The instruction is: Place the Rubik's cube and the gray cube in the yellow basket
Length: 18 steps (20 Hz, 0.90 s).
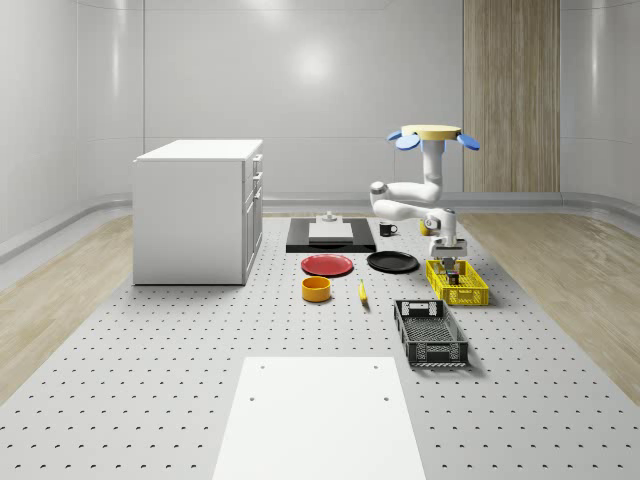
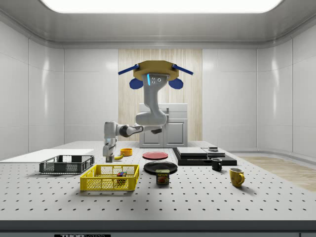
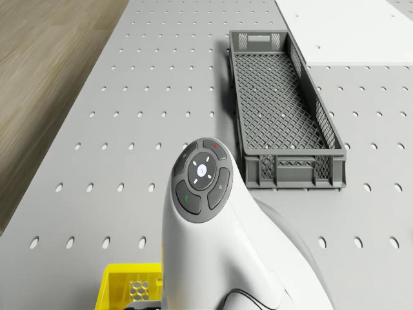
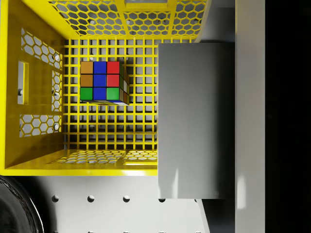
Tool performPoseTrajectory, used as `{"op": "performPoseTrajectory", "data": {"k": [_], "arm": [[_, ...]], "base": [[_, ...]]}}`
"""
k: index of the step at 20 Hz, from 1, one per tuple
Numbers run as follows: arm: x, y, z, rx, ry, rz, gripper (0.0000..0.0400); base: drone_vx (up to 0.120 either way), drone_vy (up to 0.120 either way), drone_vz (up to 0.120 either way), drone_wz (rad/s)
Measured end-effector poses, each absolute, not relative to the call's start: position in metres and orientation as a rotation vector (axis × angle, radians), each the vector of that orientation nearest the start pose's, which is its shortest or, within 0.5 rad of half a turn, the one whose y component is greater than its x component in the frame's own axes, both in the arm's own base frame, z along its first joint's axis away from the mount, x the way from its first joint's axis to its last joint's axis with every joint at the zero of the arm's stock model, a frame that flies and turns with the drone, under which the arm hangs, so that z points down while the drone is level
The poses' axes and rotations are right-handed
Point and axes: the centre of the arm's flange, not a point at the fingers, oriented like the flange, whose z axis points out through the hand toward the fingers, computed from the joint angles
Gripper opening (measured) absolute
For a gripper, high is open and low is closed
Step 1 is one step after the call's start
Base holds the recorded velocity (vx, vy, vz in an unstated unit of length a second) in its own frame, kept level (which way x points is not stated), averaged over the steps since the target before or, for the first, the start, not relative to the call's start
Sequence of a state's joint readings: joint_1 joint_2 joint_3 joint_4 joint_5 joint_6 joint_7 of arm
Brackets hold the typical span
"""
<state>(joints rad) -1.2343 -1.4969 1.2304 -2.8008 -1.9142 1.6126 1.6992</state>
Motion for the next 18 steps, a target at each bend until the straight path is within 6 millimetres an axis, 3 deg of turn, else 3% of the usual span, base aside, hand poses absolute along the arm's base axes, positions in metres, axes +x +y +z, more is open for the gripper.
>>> {"op": "performPoseTrajectory", "data": {"k": [8, 14, 18], "arm": [[0.3188, -0.004, 0.5347, 0.001, -0.002, 0.786, 0.025], [0.3188, -0.004, 0.5347, 0.001, -0.002, 0.786, 0.025], [0.3188, -0.004, 0.5387, 0.001, -0.002, 0.786, 0.025]], "base": [[0.0, 0.12, -0.12, 0.0], [0.0, 0.007, -0.12, 0.0], [0.0, 0.0, -0.01, 0.0]]}}
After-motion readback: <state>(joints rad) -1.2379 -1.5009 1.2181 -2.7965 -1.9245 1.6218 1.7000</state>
